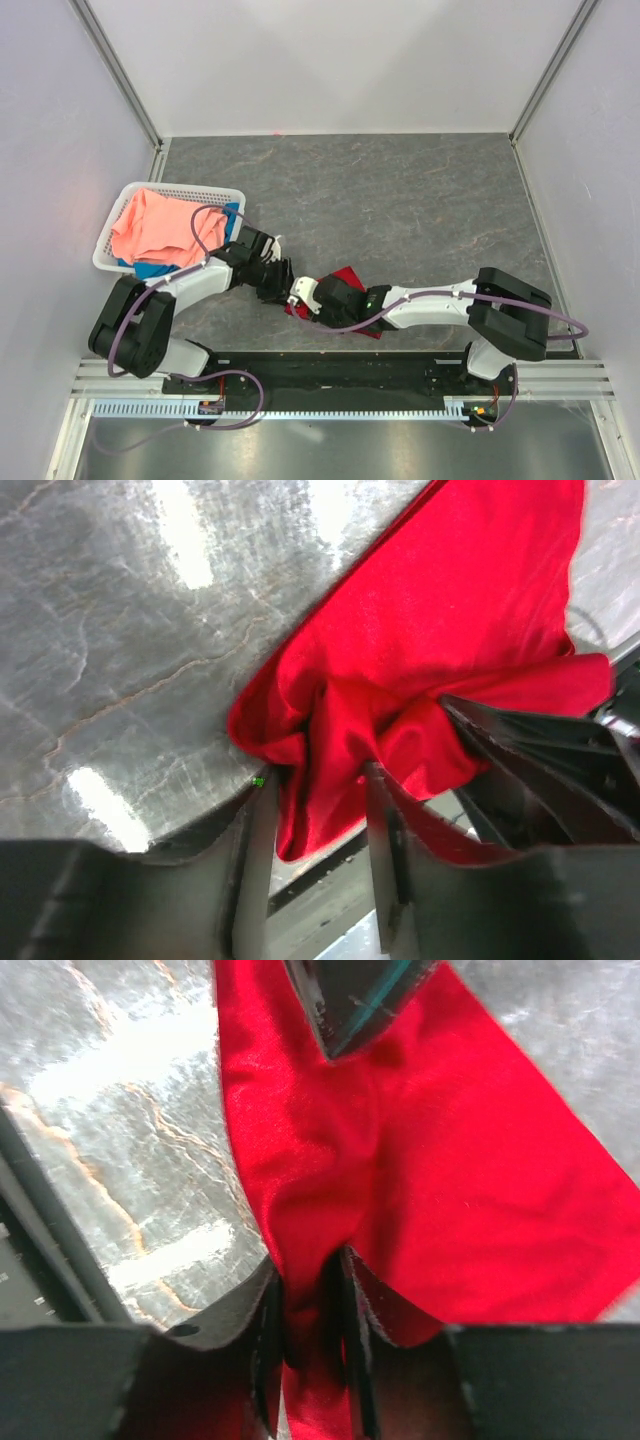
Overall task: Fold the napkin, place the utensils inside, and roll it up
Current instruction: Roll the napkin with the utensil
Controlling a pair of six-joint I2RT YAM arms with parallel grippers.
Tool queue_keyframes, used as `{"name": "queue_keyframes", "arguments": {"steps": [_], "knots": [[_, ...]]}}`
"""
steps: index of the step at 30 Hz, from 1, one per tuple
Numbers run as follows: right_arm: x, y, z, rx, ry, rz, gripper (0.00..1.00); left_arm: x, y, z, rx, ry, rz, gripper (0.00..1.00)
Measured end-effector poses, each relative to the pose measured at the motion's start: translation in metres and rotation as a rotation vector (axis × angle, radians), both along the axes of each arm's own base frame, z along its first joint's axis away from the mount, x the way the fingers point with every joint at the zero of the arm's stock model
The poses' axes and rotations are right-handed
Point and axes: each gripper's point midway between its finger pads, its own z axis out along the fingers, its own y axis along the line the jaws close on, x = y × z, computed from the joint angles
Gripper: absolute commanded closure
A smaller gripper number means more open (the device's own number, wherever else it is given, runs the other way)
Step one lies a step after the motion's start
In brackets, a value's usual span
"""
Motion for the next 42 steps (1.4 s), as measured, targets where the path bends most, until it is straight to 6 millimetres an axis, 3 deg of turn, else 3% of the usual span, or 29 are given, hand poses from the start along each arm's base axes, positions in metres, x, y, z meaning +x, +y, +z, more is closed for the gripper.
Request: {"name": "queue_keyframes", "arguments": {"steps": [4, 11, 18, 27, 35, 42], "knots": [[0.001, 0.003, 0.000, 0.074, 0.134, 0.013, 0.73, 0.008, 0.003, 0.015, -0.008, -0.070, 0.019, 0.35], [-0.003, 0.003, 0.001, 0.177, 0.313, 0.025, 0.75, 0.020, 0.016, 0.039, 0.008, -0.222, 0.086, 0.34], [-0.003, 0.002, 0.002, 0.312, 0.492, 0.018, 0.75, 0.017, 0.020, 0.043, -0.016, -0.295, 0.099, 0.34], [0.003, -0.003, 0.000, 0.478, 0.762, -0.007, 0.76, 0.024, 0.009, 0.044, -0.089, -0.366, 0.080, 0.37], [0.008, -0.010, -0.002, 0.550, 0.919, -0.016, 0.76, 0.029, -0.003, 0.037, -0.135, -0.394, 0.046, 0.46], [0.009, -0.011, -0.002, 0.562, 0.961, -0.020, 0.75, 0.029, -0.010, 0.021, -0.143, -0.368, 0.025, 0.71]]}}
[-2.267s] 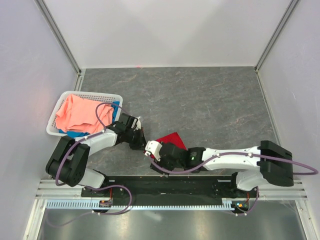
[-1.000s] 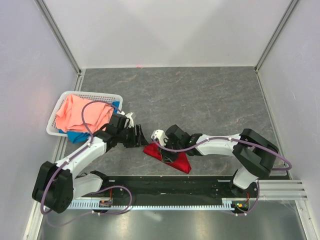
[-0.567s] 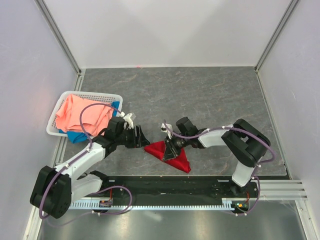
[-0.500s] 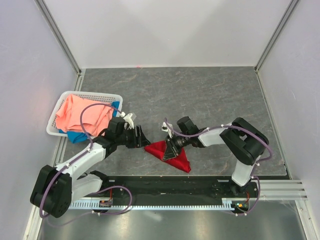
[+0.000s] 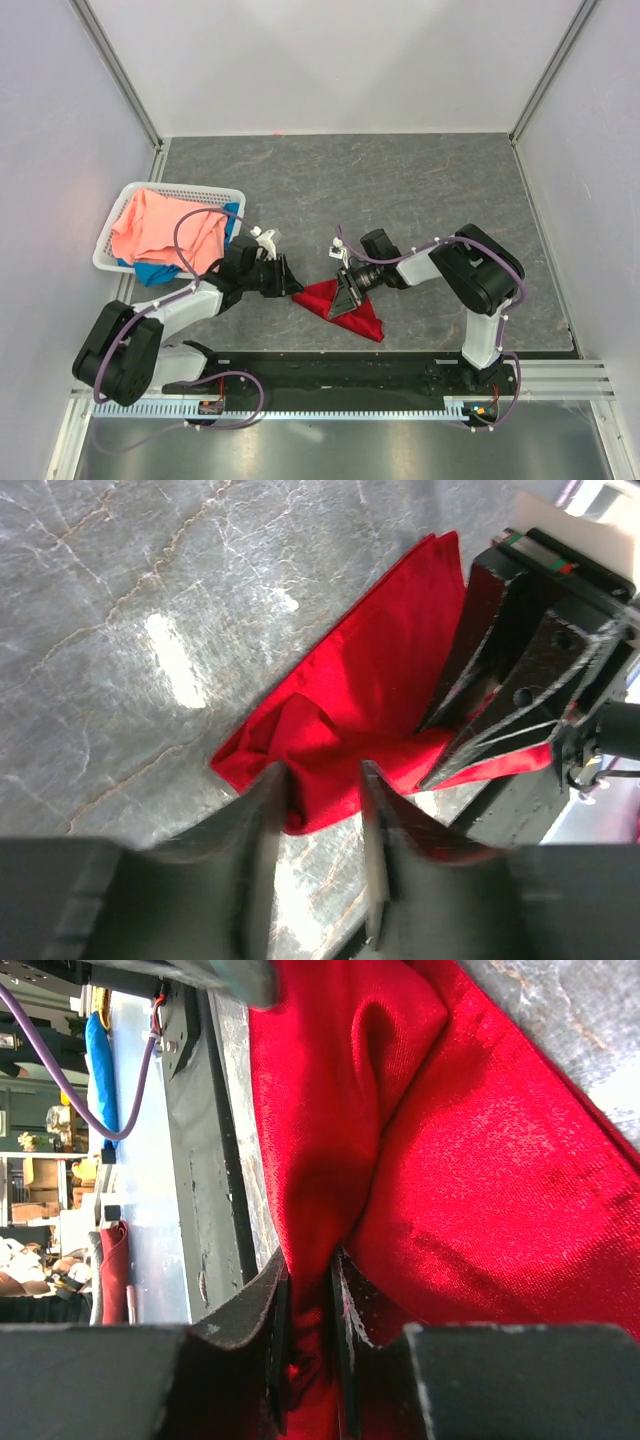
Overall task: Fold the napkin, place the utensils inside, and roll it up
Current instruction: Roll the napkin with the utensil
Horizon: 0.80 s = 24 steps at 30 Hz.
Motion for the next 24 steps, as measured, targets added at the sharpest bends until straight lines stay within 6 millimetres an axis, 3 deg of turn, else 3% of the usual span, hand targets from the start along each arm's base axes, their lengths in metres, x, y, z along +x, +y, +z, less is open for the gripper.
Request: {"name": "queue_keyframes", "arguments": {"steps": [4, 10, 17, 24], "knots": [[0.001, 0.000, 0.000, -0.004, 0.008, -0.002, 0.68, 0.001, -0.001, -0.010, 0.007, 0.016, 0.000, 0.87], [0.002, -0.001, 0.005, -0.023, 0.010, 0.001, 0.50, 0.002, -0.002, -0.019, 0.016, 0.035, -0.001, 0.98], [0.017, -0.006, 0.015, -0.105, -0.098, -0.040, 0.33, 0.005, -0.011, -0.031, 0.018, 0.114, -0.033, 0.98], [0.042, -0.018, 0.031, -0.219, -0.317, -0.138, 0.25, 0.009, -0.019, -0.032, 0.012, 0.168, -0.059, 0.98]]}}
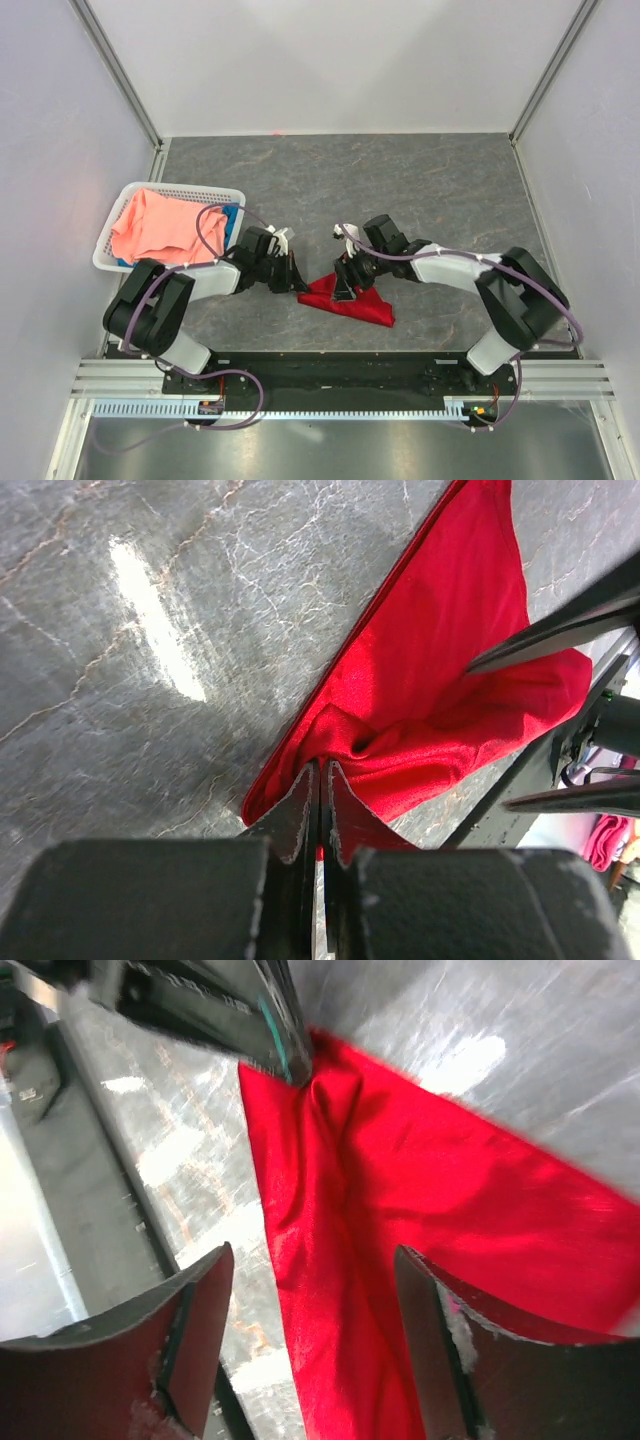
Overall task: Fold the napkin, place the utensils inside, and roll it up
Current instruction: Roll the napkin with the utensil
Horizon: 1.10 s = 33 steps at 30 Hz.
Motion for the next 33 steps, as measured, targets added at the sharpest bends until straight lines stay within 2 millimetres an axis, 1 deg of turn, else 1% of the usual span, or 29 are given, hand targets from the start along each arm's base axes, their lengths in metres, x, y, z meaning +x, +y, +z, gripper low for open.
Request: {"name": "queue_keyframes", "arguments": {"steps": [2, 4, 6, 8, 10, 12, 16, 18, 20, 28, 29, 31, 32, 33], "knots": [[0.005, 0.001, 0.013, -0.026, -0.110, -0.016, 0.24, 0.000, 0.000, 0.000, 0.004, 0.014, -0.002, 0.98], [0.005, 0.007, 0.031, -0.045, -0.251, -0.010, 0.24, 0.000, -0.001, -0.001, 0.009, 0.035, -0.005, 0.98], [-0.003, 0.017, 0.044, -0.059, -0.366, 0.018, 0.23, 0.000, -0.002, -0.001, 0.017, 0.059, -0.008, 0.98], [-0.014, 0.026, 0.049, -0.078, -0.444, 0.049, 0.24, 0.000, -0.003, -0.001, 0.021, 0.083, -0.012, 0.98], [-0.023, 0.029, 0.045, -0.116, -0.487, 0.077, 0.25, 0.000, -0.003, -0.001, 0.026, 0.096, -0.013, 0.98], [-0.027, 0.027, 0.034, -0.178, -0.513, 0.094, 0.26, -0.002, -0.003, -0.001, 0.030, 0.107, -0.012, 0.98], [-0.028, 0.017, 0.008, -0.288, -0.517, 0.117, 0.29, -0.005, -0.001, -0.001, 0.038, 0.125, -0.010, 0.98], [-0.027, 0.012, -0.002, -0.327, -0.517, 0.125, 0.30, -0.007, 0.000, -0.001, 0.043, 0.135, -0.010, 0.98], [-0.027, 0.009, -0.008, -0.354, -0.518, 0.134, 0.32, -0.008, 0.000, -0.001, 0.048, 0.145, -0.010, 0.98], [-0.026, 0.006, -0.019, -0.389, -0.523, 0.164, 0.39, -0.013, 0.003, -0.001, 0.058, 0.163, -0.009, 0.97], [-0.025, 0.006, -0.021, -0.395, -0.521, 0.166, 0.40, -0.013, 0.003, -0.001, 0.058, 0.164, -0.009, 0.94], [-0.025, 0.008, -0.025, -0.404, -0.512, 0.175, 0.46, -0.013, 0.003, -0.001, 0.060, 0.166, -0.009, 0.91], [-0.025, 0.008, -0.028, -0.411, -0.507, 0.182, 0.49, -0.014, 0.004, 0.000, 0.061, 0.168, -0.008, 0.82], [-0.025, 0.009, -0.029, -0.417, -0.500, 0.187, 0.53, -0.015, 0.004, 0.000, 0.062, 0.169, -0.008, 0.77]]}}
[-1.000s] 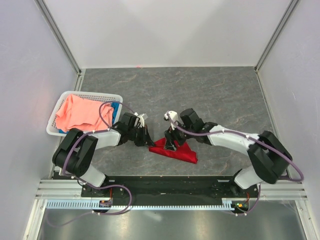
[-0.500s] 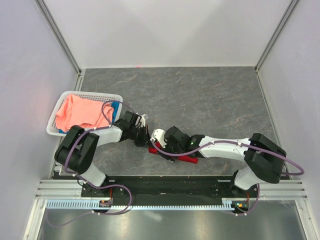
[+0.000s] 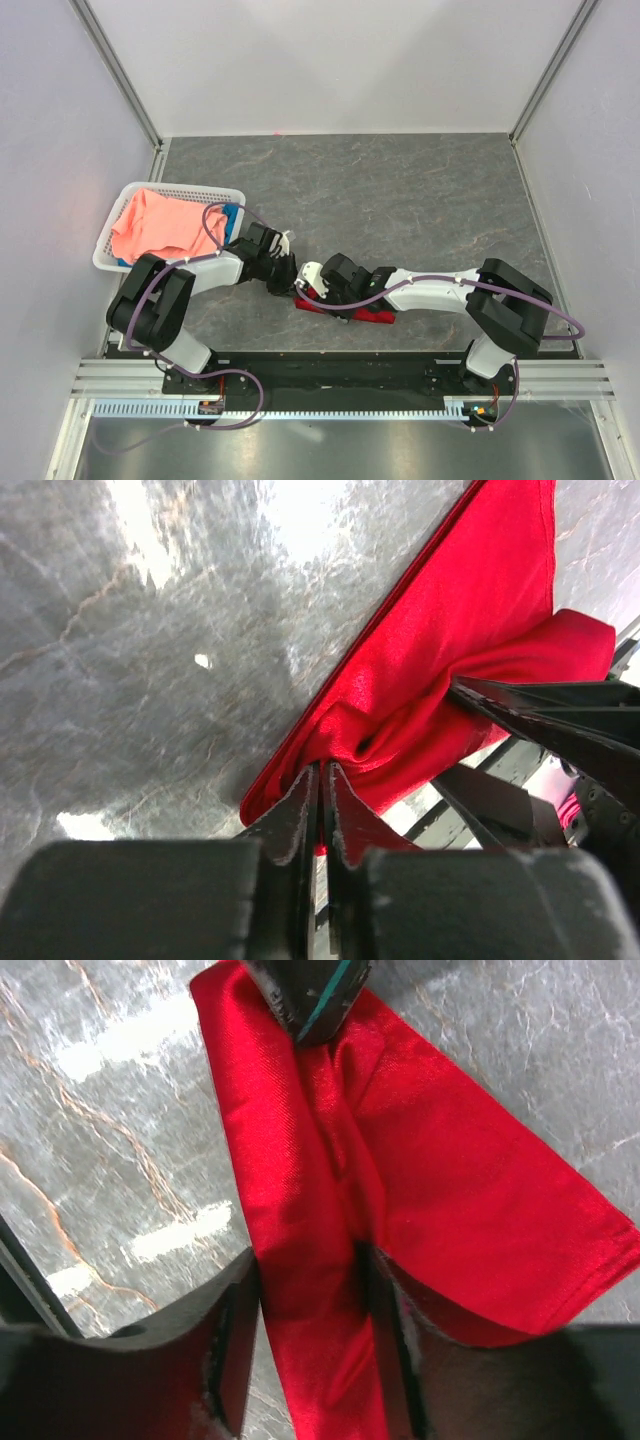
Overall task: Fold the napkin, place the utensils inside, and roll it up
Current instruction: Roll the napkin with the utensil
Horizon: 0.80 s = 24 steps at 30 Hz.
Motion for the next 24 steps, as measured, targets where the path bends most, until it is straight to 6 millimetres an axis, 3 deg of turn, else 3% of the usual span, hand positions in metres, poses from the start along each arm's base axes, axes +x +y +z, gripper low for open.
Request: {"name": "queue_keyframes", "arguments": {"steps": [1, 4, 7, 14, 24], "knots": [[0.000, 0.001, -0.001, -0.003, 0.008, 0.001, 0.55, -0.001, 0.001, 0.001, 0.002, 0.001, 0.001, 0.67], [-0.001, 0.004, 0.000, -0.004, 0.025, 0.004, 0.57, 0.000, 0.002, 0.008, 0.003, -0.018, 0.005, 0.47], [-0.001, 0.005, 0.000, 0.012, 0.058, 0.001, 0.59, 0.005, 0.003, 0.022, -0.001, -0.071, 0.020, 0.39], [-0.004, 0.005, 0.002, 0.099, 0.212, -0.011, 0.61, 0.020, 0.015, 0.054, 0.018, -0.227, 0.087, 0.35], [0.000, 0.007, 0.006, 0.217, 0.555, -0.066, 0.60, 0.001, 0.029, 0.054, 0.007, -0.284, 0.107, 0.36]]}}
